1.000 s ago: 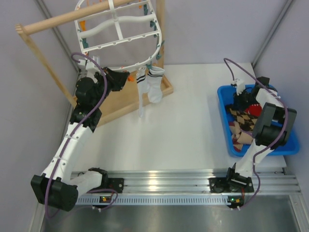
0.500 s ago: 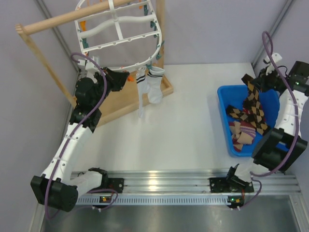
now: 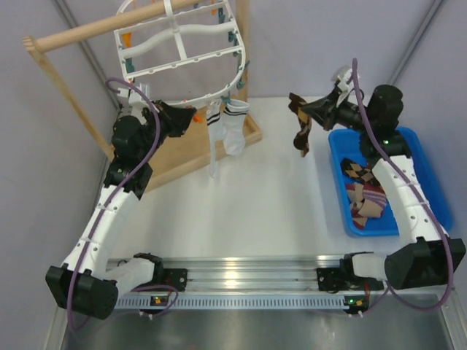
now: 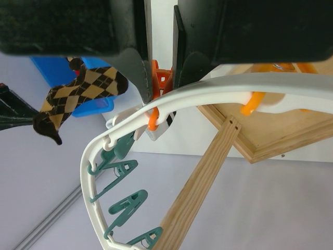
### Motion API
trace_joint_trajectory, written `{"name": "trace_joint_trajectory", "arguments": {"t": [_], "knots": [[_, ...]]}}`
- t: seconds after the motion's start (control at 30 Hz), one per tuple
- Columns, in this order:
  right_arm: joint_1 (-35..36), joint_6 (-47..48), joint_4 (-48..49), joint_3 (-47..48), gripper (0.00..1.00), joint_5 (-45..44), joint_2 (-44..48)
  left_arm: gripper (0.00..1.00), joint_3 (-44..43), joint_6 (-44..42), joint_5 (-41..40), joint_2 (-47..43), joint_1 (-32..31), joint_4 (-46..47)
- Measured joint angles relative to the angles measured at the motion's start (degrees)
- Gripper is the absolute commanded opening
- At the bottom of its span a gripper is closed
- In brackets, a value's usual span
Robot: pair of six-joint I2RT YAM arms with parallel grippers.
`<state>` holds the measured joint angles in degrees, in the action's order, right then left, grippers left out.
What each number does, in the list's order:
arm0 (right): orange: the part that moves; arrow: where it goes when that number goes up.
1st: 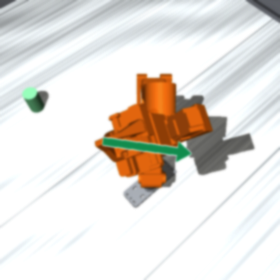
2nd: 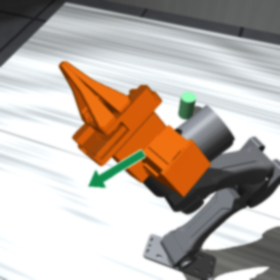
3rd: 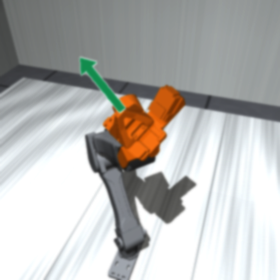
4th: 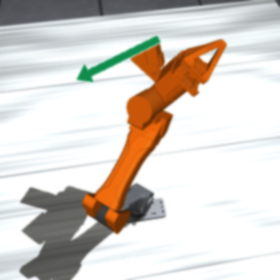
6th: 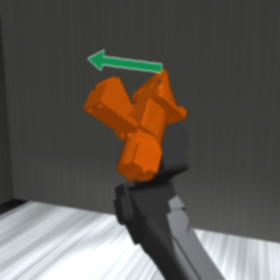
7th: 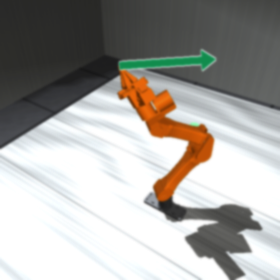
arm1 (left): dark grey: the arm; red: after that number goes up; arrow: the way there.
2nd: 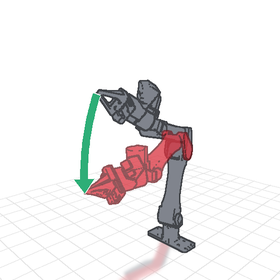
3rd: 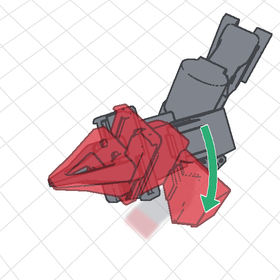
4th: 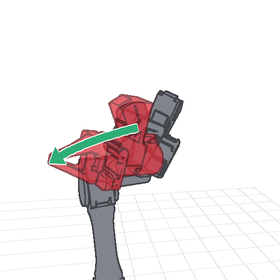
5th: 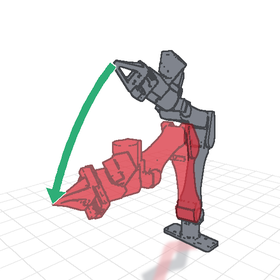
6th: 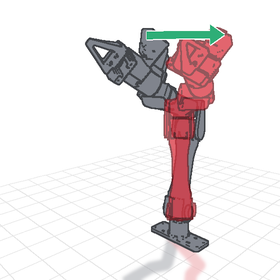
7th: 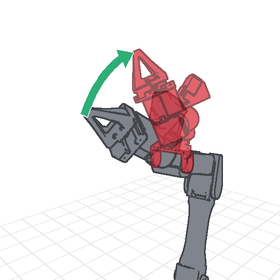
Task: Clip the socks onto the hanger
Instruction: Clamp the sock onto the hanger.
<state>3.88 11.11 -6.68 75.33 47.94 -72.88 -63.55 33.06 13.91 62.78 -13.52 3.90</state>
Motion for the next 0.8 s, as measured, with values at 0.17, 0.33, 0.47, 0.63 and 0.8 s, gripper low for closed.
{"name": "trace_joint_trajectory", "arguments": {"t": [0.17, 0.33, 0.47, 0.63, 0.8], "knots": [[13.6, -6.5, 5.8, -3.8, 0.0, -6.6, 0.1, 0.0, -0.5, 1.1, 0.5, 0.2, 0.0, -0.2], [26.3, -8.0, 11.0, -5.7, 0.0, -15.6, -1.8, 0.0, -0.5, 3.6, 1.0, 0.5, 0.0, 0.0], [32.5, -7.7, 16.9, -5.7, 0.0, -22.2, -5.8, 0.0, -0.5, 5.8, 1.7, 0.5, 0.0, 0.4], [37.4, -6.4, 22.6, -5.7, 0.0, -27.7, -11.2, 0.0, -0.5, 8.0, 2.4, 0.5, 0.0, 0.5], [39.9, -4.9, 26.4, -5.7, 0.0, -30.4, -14.4, 0.0, -0.5, 9.1, 2.9, 0.8, 0.0, 0.9]]}}
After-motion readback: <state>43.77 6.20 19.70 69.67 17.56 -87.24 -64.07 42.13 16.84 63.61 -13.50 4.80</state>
